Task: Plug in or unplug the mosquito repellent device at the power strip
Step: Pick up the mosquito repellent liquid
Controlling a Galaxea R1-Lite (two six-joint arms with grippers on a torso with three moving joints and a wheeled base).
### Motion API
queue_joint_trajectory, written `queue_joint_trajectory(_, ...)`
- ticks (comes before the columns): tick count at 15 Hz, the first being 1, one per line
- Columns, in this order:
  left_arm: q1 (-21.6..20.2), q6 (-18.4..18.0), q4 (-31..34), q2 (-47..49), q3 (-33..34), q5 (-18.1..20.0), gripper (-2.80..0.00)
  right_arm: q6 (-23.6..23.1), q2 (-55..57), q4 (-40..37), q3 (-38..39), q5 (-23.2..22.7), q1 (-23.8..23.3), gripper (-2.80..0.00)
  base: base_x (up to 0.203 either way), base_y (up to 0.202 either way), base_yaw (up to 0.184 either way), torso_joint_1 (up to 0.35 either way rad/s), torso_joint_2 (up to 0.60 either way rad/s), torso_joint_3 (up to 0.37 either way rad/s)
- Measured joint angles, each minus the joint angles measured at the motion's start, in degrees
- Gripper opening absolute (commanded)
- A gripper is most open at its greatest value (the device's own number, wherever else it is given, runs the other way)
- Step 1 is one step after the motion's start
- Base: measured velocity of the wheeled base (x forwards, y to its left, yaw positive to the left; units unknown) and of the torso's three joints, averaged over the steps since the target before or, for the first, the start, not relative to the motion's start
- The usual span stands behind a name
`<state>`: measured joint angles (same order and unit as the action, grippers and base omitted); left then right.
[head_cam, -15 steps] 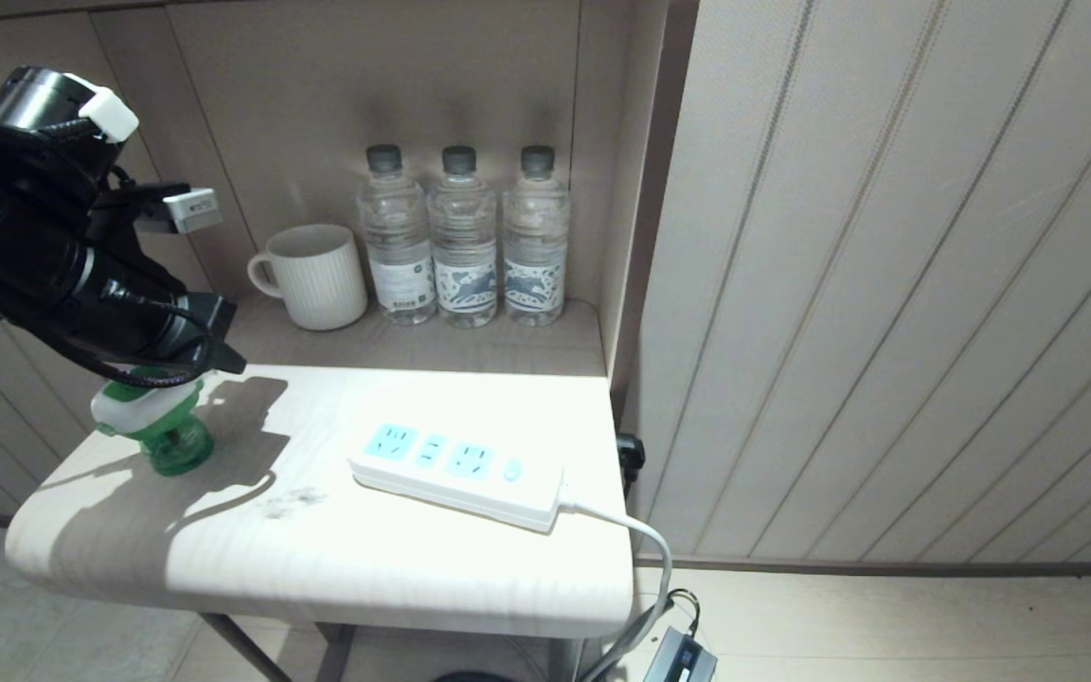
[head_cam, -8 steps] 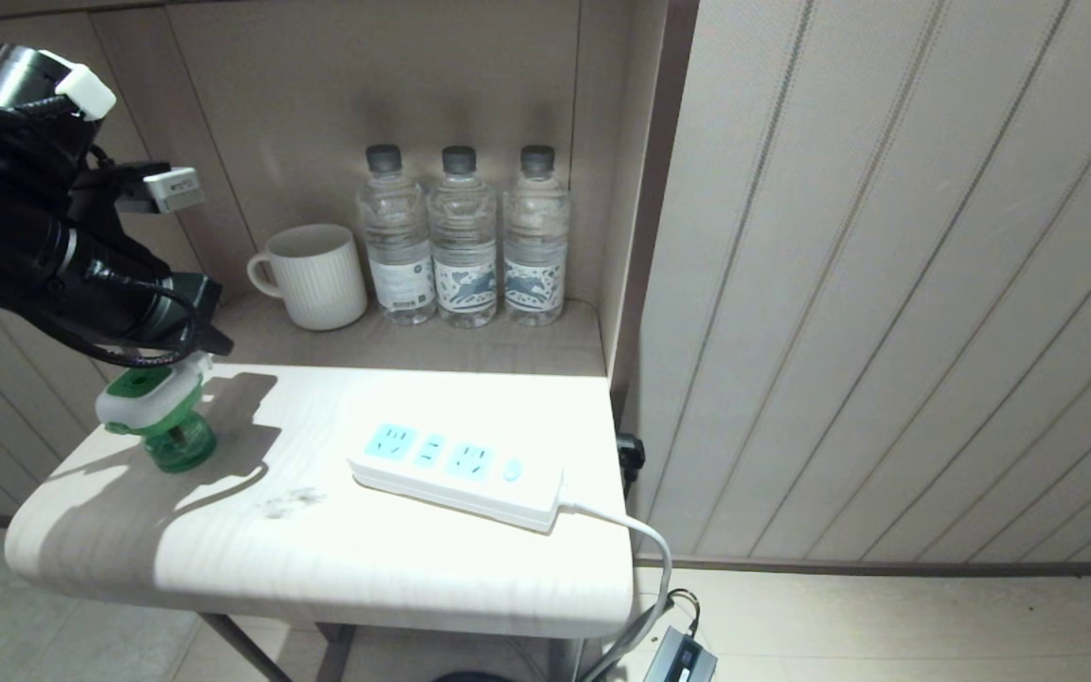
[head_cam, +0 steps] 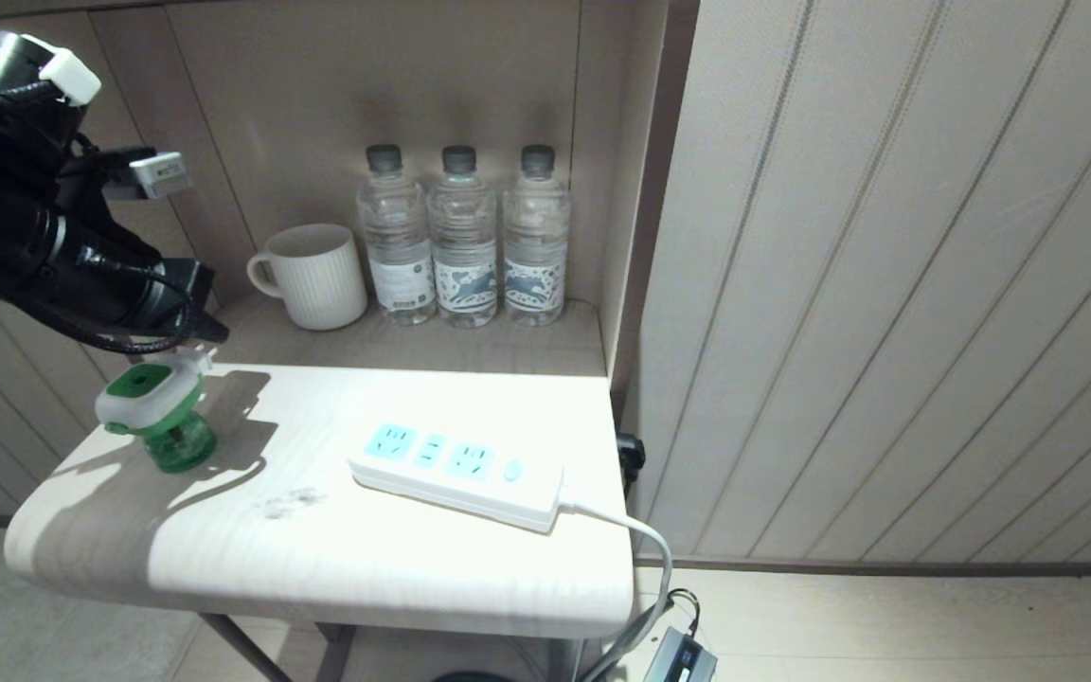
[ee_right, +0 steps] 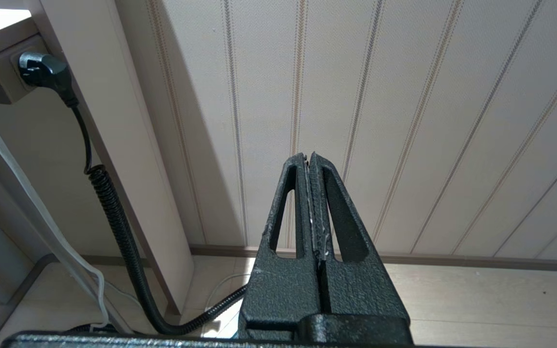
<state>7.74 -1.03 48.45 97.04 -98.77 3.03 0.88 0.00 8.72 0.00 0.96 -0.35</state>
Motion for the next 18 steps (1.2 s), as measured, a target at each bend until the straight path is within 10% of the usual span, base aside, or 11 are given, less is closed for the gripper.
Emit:
queue_joint_trajectory(7,0.4,3.7,-12.1,-18.0,15.4,3.3,-2.8,0.0,0.0,0.0,0.0,0.0,0.0,-2.8,0.0,0.0,0.0,0.0,0.0,0.0)
queue_joint_trajectory(12,0.5,3.4,-49.0,-31.6,48.9,-6.4,-2.8,0.0,0.0,0.0,0.0,0.0,0.0,-2.8,0.0,0.0,0.0,0.0,0.0,0.0)
queue_joint_trajectory(16,1.1,2.8,-70.7,-39.3,59.2,-12.6,-2.8,0.0,0.0,0.0,0.0,0.0,0.0,-2.8,0.0,0.0,0.0,0.0,0.0,0.0)
queue_joint_trajectory(17,1.3,2.6,-71.0,-40.3,60.1,-12.8,0.0,0.0,0.0,0.0,0.0,0.0,0.0,-2.8,0.0,0.0,0.0,0.0,0.0,0.0)
queue_joint_trajectory(18,1.5,2.5,-71.4,-40.7,60.6,-13.3,0.0,0.0,0.0,0.0,0.0,0.0,0.0,-2.8,0.0,0.0,0.0,0.0,0.0,0.0)
